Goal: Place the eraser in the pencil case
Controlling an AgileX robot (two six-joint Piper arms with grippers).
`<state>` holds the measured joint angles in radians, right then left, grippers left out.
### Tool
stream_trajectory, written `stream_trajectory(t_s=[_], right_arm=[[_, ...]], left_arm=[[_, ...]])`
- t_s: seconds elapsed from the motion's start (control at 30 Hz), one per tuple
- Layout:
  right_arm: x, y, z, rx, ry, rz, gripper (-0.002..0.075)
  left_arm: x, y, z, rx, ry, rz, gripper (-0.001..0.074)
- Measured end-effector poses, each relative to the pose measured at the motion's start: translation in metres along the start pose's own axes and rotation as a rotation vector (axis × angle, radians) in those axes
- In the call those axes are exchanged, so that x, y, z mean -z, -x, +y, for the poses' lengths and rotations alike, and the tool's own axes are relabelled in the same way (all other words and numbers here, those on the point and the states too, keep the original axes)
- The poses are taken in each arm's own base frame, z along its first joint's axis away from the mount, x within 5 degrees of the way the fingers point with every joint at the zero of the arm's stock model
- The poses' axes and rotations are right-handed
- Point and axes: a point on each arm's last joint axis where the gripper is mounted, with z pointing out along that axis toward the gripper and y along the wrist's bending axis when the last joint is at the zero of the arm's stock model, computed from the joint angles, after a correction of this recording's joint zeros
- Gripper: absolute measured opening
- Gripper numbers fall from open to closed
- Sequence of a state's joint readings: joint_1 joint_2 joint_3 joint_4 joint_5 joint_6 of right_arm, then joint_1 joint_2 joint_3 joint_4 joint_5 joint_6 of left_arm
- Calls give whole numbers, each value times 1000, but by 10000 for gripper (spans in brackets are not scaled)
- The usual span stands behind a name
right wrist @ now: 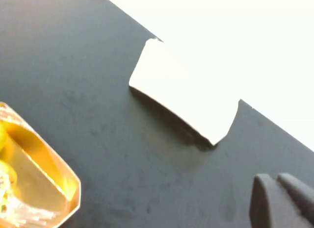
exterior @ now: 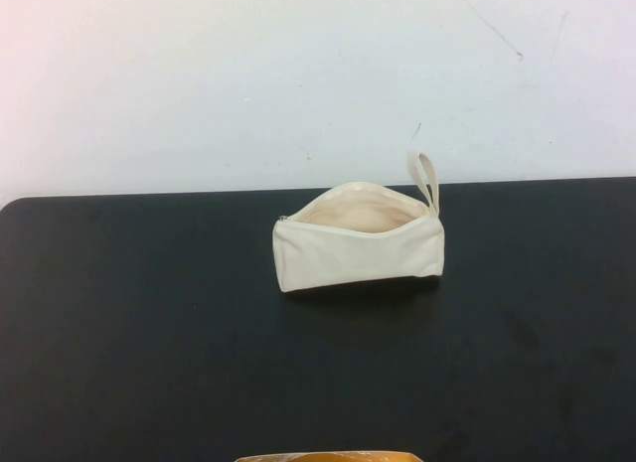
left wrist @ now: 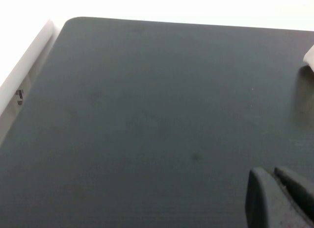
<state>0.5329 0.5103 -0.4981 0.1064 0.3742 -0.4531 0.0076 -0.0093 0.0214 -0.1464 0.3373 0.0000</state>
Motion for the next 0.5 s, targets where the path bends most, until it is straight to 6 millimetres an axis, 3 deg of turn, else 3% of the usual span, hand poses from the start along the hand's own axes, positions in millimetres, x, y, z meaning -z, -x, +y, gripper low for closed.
stream_trajectory(t_s=[0.17,0.37,0.5], right_arm=[[13,-52,18,-42,-58,-117,0],[10,-84,24,-67,-151,-219,0],[14,-102,20,-127,-328,-191,0]], left_arm=[[0,0,0,0,0,0,-2],[0,0,0,0,0,0,-2],[0,0,0,0,0,0,-2]])
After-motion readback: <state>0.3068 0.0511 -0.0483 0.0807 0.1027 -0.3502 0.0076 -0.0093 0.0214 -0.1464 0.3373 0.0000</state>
